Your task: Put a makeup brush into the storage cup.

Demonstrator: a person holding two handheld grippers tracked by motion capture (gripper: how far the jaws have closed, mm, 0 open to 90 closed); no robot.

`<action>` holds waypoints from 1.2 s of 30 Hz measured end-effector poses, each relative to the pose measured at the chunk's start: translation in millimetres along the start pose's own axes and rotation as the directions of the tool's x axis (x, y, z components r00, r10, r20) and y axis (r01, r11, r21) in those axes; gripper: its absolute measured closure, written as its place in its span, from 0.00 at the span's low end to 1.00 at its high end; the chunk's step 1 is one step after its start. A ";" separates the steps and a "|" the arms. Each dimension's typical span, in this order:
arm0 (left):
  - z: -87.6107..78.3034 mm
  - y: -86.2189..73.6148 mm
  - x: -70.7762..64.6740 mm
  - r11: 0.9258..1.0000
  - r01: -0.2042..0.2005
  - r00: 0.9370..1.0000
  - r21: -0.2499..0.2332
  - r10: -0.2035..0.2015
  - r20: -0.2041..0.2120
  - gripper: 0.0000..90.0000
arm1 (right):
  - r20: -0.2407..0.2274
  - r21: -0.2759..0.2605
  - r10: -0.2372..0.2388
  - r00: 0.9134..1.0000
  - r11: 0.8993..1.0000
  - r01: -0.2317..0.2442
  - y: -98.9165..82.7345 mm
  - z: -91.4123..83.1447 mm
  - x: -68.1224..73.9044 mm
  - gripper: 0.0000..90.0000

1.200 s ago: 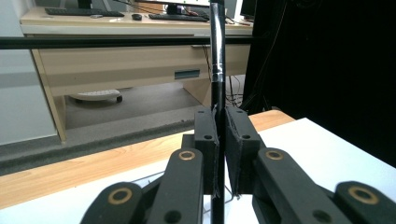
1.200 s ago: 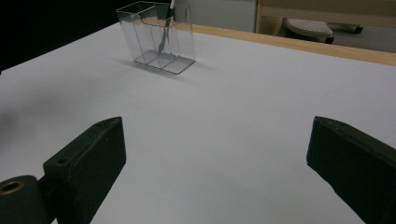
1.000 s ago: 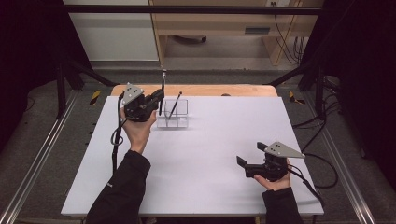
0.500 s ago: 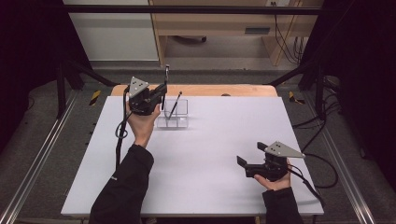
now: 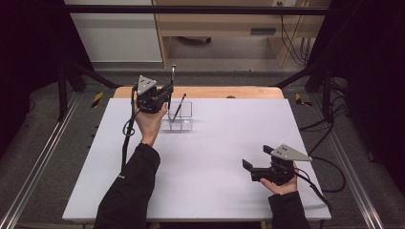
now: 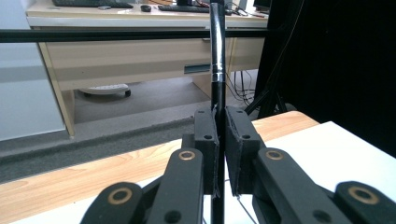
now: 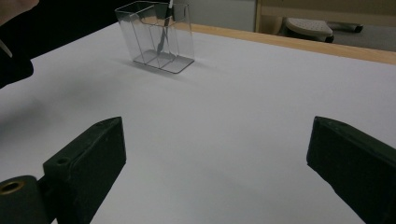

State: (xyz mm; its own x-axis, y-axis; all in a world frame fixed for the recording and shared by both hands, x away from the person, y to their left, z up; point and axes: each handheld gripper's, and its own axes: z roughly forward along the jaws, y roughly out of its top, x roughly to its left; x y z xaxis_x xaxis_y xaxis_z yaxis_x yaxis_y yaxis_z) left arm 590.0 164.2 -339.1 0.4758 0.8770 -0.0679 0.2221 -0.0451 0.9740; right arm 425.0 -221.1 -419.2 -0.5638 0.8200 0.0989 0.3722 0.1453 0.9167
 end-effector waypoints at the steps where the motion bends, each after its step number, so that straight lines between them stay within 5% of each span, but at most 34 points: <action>1: 1.8 -0.5 0.4 1.000 0.002 1.000 0.002 -0.002 -0.002 0.93 | 0.001 0.000 0.002 1.000 1.000 -0.002 0.0 0.1 0.1 0.06; 36: 33.0 -13.7 8.8 0.999 0.003 0.999 0.045 -0.001 -0.032 0.93 | -0.003 -0.005 0.003 1.000 1.000 -0.003 0.1 -0.6 -1.3 0.06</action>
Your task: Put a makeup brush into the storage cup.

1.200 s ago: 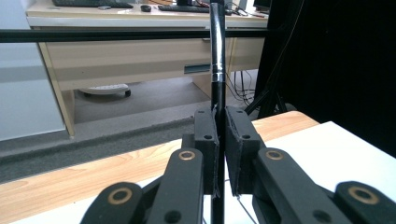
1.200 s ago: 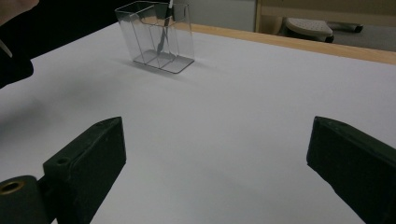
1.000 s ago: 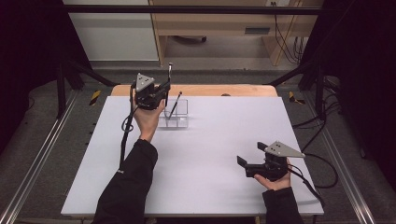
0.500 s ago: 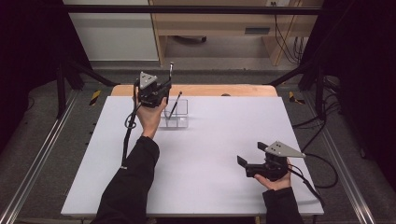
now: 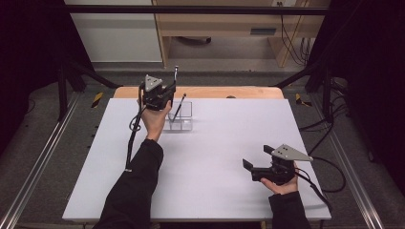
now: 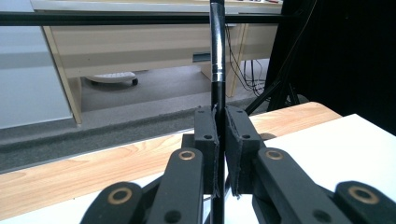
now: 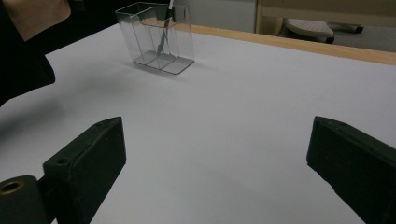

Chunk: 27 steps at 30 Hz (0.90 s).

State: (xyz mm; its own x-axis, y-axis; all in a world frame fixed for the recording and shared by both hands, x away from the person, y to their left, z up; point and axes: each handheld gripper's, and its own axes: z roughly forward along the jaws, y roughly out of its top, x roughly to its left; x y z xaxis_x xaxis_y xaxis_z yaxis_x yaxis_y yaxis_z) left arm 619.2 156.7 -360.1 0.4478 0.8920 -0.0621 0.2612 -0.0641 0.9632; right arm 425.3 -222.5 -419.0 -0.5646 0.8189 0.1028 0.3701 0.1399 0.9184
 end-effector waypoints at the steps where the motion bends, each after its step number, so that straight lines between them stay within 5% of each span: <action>1: 0.5 -0.5 -0.3 1.000 0.000 1.000 -0.001 0.000 0.001 0.93 | 0.001 0.000 -0.001 1.000 1.000 0.001 0.0 0.0 -0.1 0.06; 27: 9.9 -22.2 4.7 0.999 0.011 1.000 0.037 -0.011 -0.008 0.93 | -0.003 0.001 0.000 1.000 1.000 0.000 -0.3 0.6 0.4 0.06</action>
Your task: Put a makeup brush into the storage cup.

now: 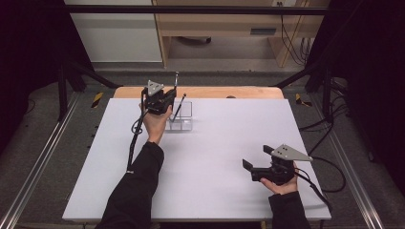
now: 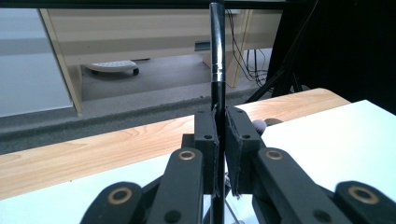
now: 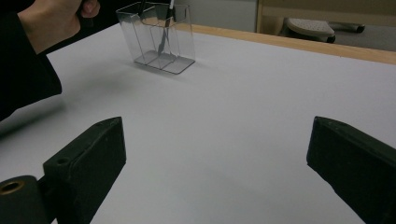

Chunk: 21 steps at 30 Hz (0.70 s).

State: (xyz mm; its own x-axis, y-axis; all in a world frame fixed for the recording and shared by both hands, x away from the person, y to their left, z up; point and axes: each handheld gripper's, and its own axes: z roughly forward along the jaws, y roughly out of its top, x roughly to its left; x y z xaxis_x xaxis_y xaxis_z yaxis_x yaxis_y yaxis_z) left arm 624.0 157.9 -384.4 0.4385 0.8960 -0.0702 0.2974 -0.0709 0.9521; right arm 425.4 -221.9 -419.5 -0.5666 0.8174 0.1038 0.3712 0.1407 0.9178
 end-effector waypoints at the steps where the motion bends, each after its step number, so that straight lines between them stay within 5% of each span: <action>1: 0.1 -0.7 0.0 1.000 0.000 1.000 0.000 0.000 -0.001 0.93 | 0.000 0.000 0.000 1.000 1.000 0.000 0.0 0.1 0.0 0.06; 21: -4.1 -19.2 -0.1 1.000 -0.012 1.000 0.025 0.012 0.003 0.93 | -0.003 -0.002 0.002 1.000 1.000 -0.002 0.2 -0.2 0.7 0.06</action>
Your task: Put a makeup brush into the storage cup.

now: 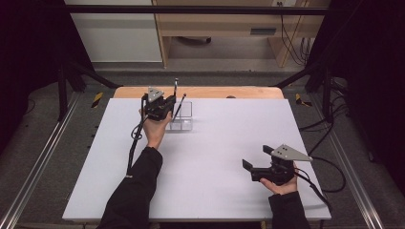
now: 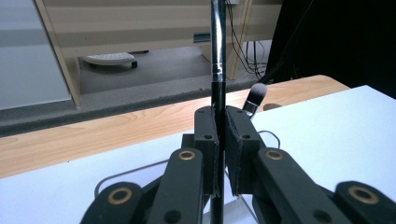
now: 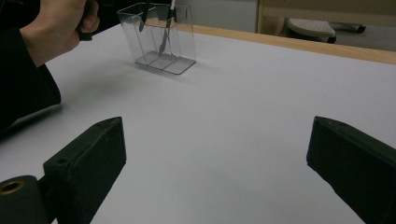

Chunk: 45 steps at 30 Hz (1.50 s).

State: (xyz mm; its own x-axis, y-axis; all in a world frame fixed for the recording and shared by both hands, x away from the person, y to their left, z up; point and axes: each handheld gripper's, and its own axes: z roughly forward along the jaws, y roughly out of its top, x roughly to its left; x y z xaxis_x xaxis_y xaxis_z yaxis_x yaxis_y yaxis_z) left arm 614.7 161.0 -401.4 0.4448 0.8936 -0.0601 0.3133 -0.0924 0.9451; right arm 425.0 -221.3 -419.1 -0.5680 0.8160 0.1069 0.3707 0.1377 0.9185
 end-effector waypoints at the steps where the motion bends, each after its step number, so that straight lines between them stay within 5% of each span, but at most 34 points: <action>1: 0.0 -0.7 0.0 1.000 0.000 1.000 0.002 0.000 -0.001 0.93 | 0.000 0.000 0.000 1.000 1.000 0.000 0.1 0.0 0.1 0.06; 23: -10.7 -13.7 -1.8 0.999 -0.021 1.000 0.050 0.021 -0.005 0.91 | 0.000 -0.005 0.001 1.000 1.000 -0.001 1.0 -0.5 1.1 0.06; 32: -35.0 -8.4 -0.7 1.000 -0.002 1.000 0.025 0.001 0.027 0.76 | 0.003 -0.004 0.001 1.000 1.000 -0.001 1.2 0.2 1.7 0.06; 45: -74.5 -14.0 -6.5 0.998 -0.044 0.994 0.039 0.040 0.098 0.61 | 0.010 -0.011 0.002 1.000 1.000 -0.002 2.0 -0.6 0.9 0.06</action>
State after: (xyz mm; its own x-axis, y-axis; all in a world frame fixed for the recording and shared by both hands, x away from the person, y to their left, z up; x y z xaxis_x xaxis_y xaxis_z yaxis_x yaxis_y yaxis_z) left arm 544.9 189.2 -390.3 0.5367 0.8421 -0.0536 0.3257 -0.1482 0.9338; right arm 424.7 -220.7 -417.0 -0.5598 0.8220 0.1046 0.3634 0.1301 0.9225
